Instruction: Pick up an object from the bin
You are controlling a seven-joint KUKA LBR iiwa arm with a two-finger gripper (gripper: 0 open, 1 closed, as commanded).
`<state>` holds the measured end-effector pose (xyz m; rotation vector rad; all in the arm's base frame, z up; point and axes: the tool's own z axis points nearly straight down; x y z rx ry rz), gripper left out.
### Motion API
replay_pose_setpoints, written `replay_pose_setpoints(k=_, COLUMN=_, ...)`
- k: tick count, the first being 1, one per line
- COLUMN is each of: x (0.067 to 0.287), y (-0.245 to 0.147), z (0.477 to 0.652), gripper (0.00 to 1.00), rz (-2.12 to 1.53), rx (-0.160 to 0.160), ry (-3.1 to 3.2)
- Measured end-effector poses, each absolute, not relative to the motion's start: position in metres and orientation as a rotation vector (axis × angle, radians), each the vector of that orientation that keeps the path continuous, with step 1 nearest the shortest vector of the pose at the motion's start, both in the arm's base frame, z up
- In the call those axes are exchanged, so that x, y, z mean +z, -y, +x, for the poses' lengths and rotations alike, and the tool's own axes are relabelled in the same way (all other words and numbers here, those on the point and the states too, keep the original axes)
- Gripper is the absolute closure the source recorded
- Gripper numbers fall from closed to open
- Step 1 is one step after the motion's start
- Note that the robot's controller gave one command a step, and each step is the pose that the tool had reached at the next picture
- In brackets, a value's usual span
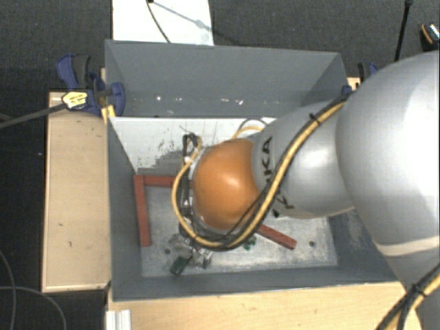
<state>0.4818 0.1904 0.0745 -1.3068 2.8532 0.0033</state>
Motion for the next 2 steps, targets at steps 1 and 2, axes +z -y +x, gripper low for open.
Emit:
replay_pose_setpoints(k=1, x=0.198, y=-0.175, z=0.514, gripper=1.0, rz=-1.336, rx=-0.003, ry=-2.83)
replay_pose_setpoints(k=2, x=0.312, y=-0.219, z=0.537, gripper=1.0, rz=-1.343, rx=0.001, ry=-2.824)
